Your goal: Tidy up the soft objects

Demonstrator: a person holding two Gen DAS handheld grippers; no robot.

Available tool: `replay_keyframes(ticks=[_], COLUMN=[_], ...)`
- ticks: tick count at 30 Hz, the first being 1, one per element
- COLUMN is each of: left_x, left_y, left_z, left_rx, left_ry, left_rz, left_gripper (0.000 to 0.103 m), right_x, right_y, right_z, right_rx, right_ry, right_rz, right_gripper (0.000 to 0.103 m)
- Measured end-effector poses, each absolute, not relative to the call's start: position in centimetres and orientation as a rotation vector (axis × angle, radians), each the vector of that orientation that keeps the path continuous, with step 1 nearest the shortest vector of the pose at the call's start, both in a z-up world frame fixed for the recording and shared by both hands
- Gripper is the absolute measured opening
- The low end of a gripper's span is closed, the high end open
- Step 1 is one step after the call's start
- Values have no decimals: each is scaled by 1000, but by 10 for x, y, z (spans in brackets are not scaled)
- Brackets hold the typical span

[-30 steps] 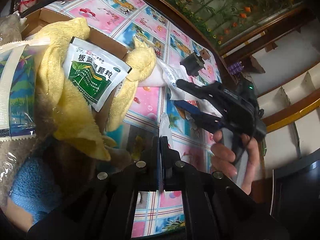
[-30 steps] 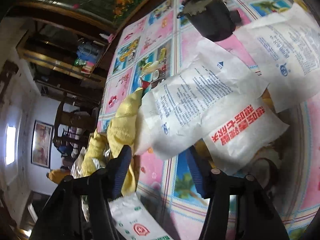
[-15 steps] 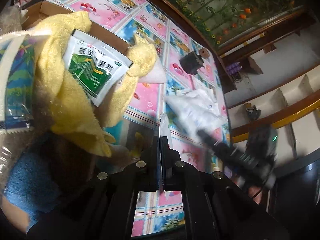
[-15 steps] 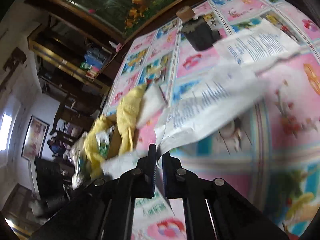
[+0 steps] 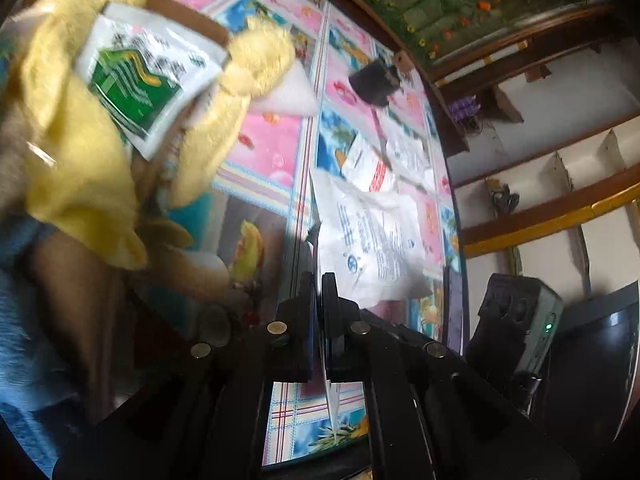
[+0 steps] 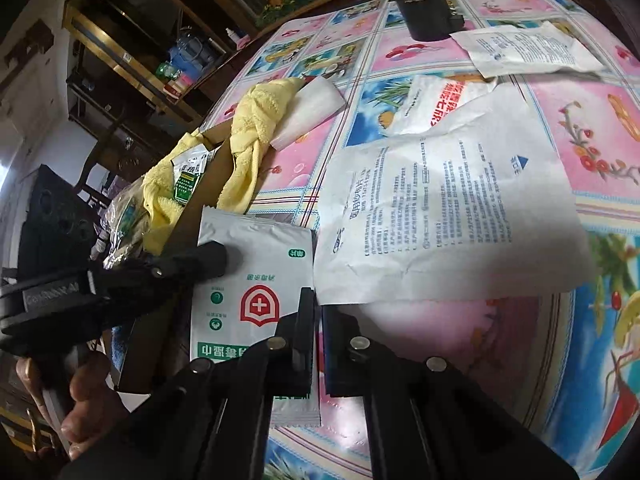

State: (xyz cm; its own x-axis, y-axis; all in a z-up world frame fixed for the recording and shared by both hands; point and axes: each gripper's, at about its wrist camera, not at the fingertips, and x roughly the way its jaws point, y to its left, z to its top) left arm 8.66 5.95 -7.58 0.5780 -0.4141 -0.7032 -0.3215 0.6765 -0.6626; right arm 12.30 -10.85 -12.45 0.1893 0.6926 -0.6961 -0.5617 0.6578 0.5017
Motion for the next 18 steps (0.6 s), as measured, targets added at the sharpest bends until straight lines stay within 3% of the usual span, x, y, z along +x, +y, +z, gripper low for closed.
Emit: replay_keyframes(ticks=[6,11,14,15,18], left_x=[85,77,73,72,68], left_y=[50,58,63,65,69], left_z=[-72,-60,-55,-54,-53], left_rx=[-829,-841,-836,-842,-849], left_ry=[962,924,908,906,898], left_rz=[-87,-115,-117,-122,-118], left_gripper=[1,1,1,1,1], right_x=[123,119,124,127,137], right_y=[-113,-140,-154,-160,-171], right_z=[-127,-125,-130,-131,-129], right_rx=[187,308,376,445,520], right_ry=[1059,1080,1098,1104,1111], right_rz=[891,880,866,878,819], right_gripper=[0,8,50,60,63])
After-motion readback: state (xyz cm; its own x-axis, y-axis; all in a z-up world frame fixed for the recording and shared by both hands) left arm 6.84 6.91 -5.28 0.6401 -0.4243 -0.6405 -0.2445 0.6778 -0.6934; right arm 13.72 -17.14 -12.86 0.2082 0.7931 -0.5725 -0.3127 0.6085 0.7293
